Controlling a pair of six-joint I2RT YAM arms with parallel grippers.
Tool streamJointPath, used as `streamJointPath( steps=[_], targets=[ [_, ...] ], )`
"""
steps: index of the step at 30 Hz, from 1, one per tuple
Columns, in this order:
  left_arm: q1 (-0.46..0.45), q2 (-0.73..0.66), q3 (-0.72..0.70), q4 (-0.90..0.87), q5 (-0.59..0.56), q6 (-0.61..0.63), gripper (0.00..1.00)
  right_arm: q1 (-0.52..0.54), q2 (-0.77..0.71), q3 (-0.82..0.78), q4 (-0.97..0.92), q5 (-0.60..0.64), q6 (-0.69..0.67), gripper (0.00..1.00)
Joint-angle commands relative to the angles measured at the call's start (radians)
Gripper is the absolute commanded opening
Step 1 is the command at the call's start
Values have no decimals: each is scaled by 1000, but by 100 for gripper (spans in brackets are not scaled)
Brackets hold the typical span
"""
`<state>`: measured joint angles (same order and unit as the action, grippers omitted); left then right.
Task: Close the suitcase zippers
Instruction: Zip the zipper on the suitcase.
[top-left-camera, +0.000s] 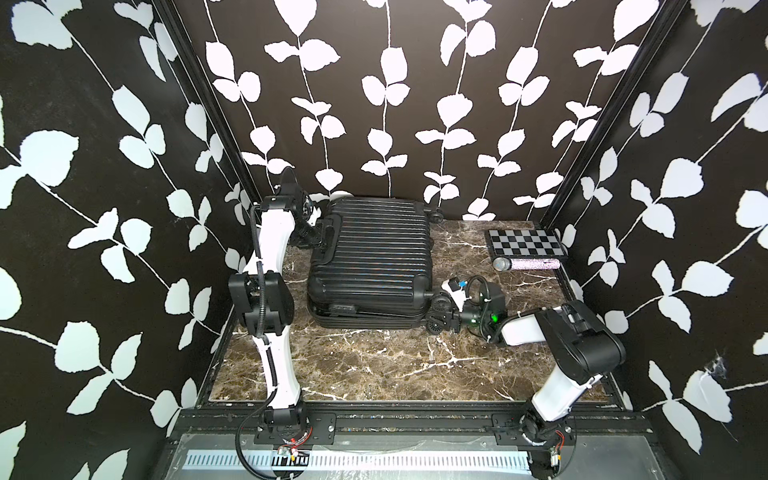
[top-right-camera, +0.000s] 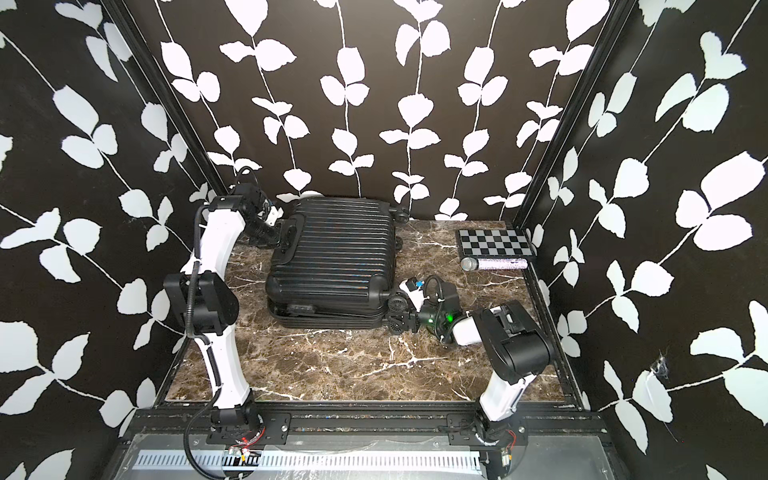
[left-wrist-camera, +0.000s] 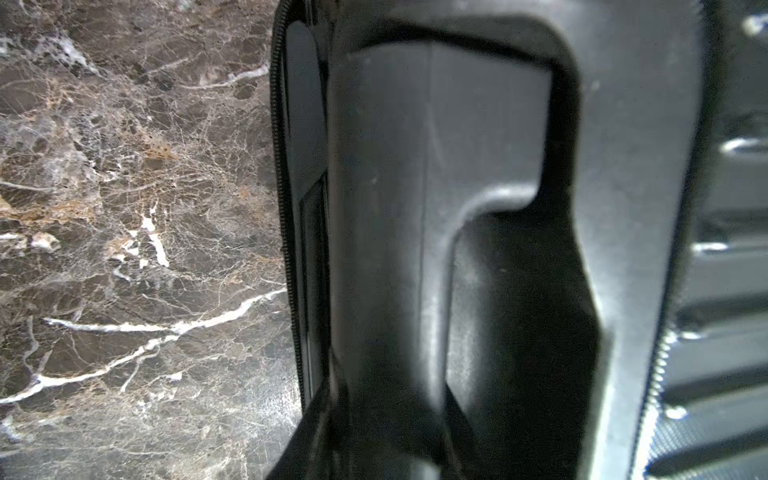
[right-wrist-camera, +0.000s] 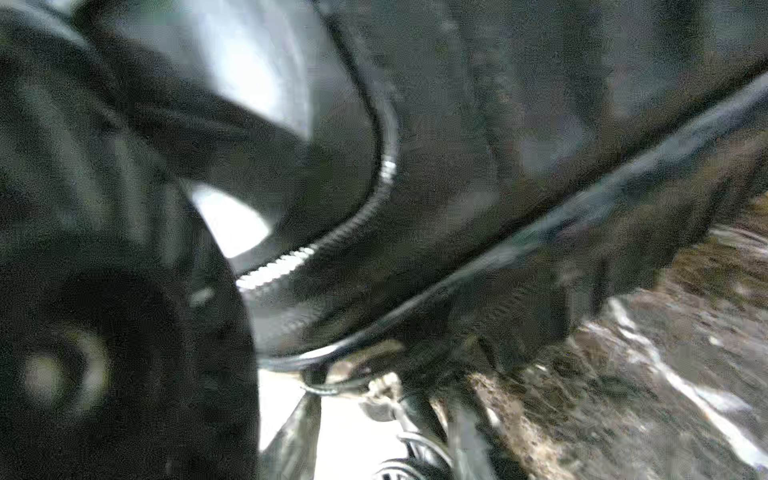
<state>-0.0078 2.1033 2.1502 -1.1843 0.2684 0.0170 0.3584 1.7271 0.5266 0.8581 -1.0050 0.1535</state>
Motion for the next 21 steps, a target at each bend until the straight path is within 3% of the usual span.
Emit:
streamJointPath(
  steps=[1, 5, 8, 21],
  targets=[
    [-7, -59, 28, -72, 55, -32, 28, 22, 29, 32, 56, 8, -25, 36],
    [-6, -61, 31, -79, 45, -28, 31, 22, 17, 5, 76, 48, -26, 12],
    [-7, -66, 33, -81, 37, -28, 35, 20, -10, -22, 76, 93, -32, 0],
    [-6, -62, 40, -96, 34, -9, 46, 21, -74, -65, 41, 157, -37, 0]
  ],
)
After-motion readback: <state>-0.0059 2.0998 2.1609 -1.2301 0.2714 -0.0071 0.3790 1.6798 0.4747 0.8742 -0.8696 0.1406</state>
